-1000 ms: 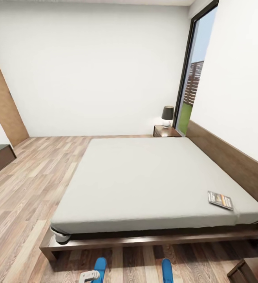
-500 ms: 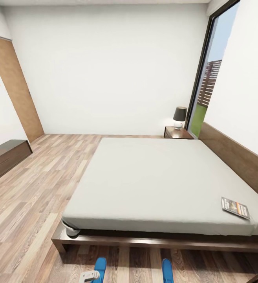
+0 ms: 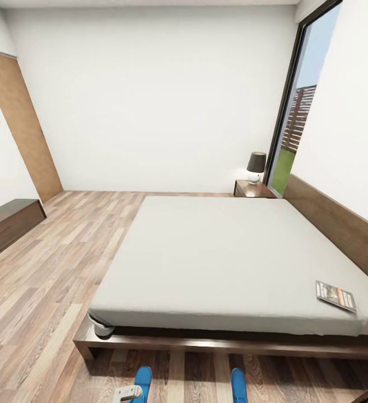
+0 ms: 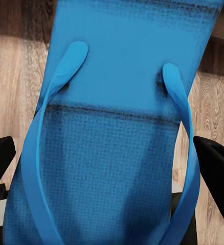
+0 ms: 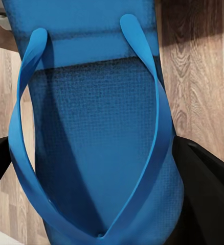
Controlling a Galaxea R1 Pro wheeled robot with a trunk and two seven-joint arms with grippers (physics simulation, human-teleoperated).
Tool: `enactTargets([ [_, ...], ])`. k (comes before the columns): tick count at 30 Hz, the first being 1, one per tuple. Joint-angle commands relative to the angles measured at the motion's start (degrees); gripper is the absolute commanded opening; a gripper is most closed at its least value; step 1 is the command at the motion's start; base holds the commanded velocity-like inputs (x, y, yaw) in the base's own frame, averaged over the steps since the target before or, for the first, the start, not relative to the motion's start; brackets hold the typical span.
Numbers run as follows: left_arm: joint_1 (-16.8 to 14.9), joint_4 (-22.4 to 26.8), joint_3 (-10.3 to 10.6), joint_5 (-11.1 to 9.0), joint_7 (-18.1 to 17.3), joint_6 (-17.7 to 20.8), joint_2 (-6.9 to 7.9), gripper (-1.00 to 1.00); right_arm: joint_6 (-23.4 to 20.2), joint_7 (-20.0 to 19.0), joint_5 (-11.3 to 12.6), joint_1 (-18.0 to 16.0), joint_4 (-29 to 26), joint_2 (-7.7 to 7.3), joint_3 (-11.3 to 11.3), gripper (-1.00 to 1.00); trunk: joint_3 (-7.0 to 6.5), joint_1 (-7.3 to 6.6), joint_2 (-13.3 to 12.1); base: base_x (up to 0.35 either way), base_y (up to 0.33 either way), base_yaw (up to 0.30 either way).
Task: In the bedroom, move the book from the bed onto either nightstand, and place the two sandals side by side next to the bed.
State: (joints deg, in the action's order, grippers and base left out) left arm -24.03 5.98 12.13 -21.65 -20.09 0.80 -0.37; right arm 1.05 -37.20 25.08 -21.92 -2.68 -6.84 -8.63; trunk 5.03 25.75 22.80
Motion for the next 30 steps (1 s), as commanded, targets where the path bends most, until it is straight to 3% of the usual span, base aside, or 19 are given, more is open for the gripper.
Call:
enactTargets([
  [1,-0.1,0.0,0.4,-0.6,-0.1,0.1,0.02,-1.00,0.1,-0.2,0.5,-0.1,0.0,-0.02,-0.4,-1.00,0.12,0.03,0.1,0.000,0.000,0.000],
  [13,-0.1,0.6,0.0,-0.5,0.2,0.2,0.23,-1.00,0.1,-0.2,0.5,-0.1,0.0,-0.02,-0.3,-1.00,0.12,0.03,0.1,0.000,0.000,0.000],
  [17,-0.8,3.3,-0.2,-0.6,1.5,2.8,1.65,-1.00,0.1,-0.2,0.5,-0.1,0.0,-0.04,-0.3,-1.00,0.12,0.03,0.1,0.000,0.000,0.000],
  [21,-3.9,16.1,-0.3,-0.6,9.4,18.0,4.38,-1.00,0.2,-0.2,0.5,-0.1,0.0,-0.17,-0.3,-1.00,0.12,0.03,0.1,0.000,0.000,0.000],
  [23,-4.5,22.6,-0.9,-1.0,11.1,24.2,6.06,-1.00,0.2,-0.2,0.5,-0.1,0.0,-0.25,-0.2,-1.00,0.12,0.03,0.1,0.000,0.000,0.000],
  [24,-4.6,24.9,-1.7,-1.4,11.4,26.3,6.66,-1.00,0.2,-0.2,0.5,-0.1,0.0,-0.26,-0.2,-1.00,0.12,0.03,0.1,0.000,0.000,0.000],
  [25,-4.8,28.6,-4.9,-2.2,11.9,30.7,7.58,-1.00,0.2,-0.2,0.5,-0.1,0.0,-0.28,-0.2,-1.00,0.12,0.03,0.1,0.000,0.000,0.000],
  [28,-4.9,29.8,-7.4,-2.3,13.7,32.6,8.20,-1.00,0.1,-0.2,0.5,-0.1,0.0,-0.31,-0.2,-1.00,0.12,0.03,0.1,0.000,0.000,0.000],
  [30,-4.9,30.0,-7.9,-2.3,17.3,33.0,8.31,-1.00,0.1,-0.2,0.5,-0.1,0.0,-0.35,-0.2,-1.00,0.12,0.03,0.1,0.000,0.000,0.000],
])
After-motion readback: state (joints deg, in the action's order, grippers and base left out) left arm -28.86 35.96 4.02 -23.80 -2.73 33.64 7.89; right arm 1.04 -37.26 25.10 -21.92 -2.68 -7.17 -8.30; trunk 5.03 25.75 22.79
